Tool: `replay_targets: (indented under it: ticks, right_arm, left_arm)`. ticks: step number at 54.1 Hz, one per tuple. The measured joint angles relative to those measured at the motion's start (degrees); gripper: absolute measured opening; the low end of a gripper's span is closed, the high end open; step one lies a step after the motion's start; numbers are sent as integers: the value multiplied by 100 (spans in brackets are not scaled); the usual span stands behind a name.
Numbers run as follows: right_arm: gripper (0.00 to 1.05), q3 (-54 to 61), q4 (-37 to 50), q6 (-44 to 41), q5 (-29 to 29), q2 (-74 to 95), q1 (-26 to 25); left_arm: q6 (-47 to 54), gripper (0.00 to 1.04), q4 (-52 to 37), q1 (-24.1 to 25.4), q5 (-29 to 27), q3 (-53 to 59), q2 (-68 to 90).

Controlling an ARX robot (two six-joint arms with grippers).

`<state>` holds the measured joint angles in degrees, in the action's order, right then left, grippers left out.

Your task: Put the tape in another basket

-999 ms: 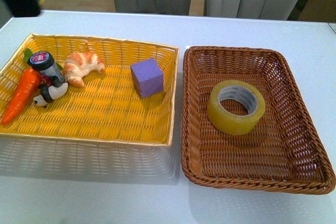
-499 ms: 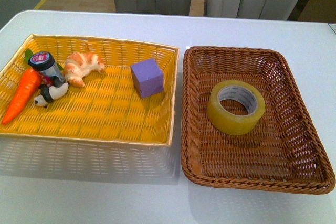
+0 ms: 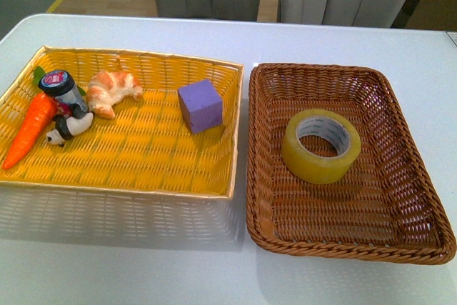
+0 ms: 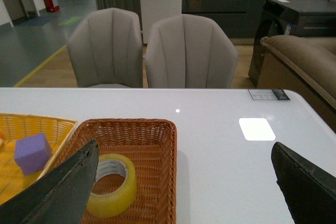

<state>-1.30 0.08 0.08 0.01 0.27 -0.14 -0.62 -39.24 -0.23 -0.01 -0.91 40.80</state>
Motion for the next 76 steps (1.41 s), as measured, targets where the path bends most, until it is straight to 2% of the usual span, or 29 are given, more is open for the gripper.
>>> replay_targets:
  ticks: [26, 54, 59, 73, 76]
  right_arm:
    - [96, 0, 0, -2, 0, 0, 0]
    - [96, 0, 0, -2, -2, 0, 0]
    - [96, 0, 0, 0, 0, 0, 0]
    - [96, 0, 0, -2, 0, 0, 0]
    - [96, 0, 0, -2, -2, 0, 0]
  left_arm:
    - [2, 2, 1937, 2, 2, 7, -2094]
    - [2, 2, 2907, 2, 0, 7, -3064]
    - [4, 2, 3836, 2, 0, 7, -3818]
    - [2, 2, 3926, 4, 2, 7, -3991]
    - [2, 12, 3926, 4, 0, 7, -3991]
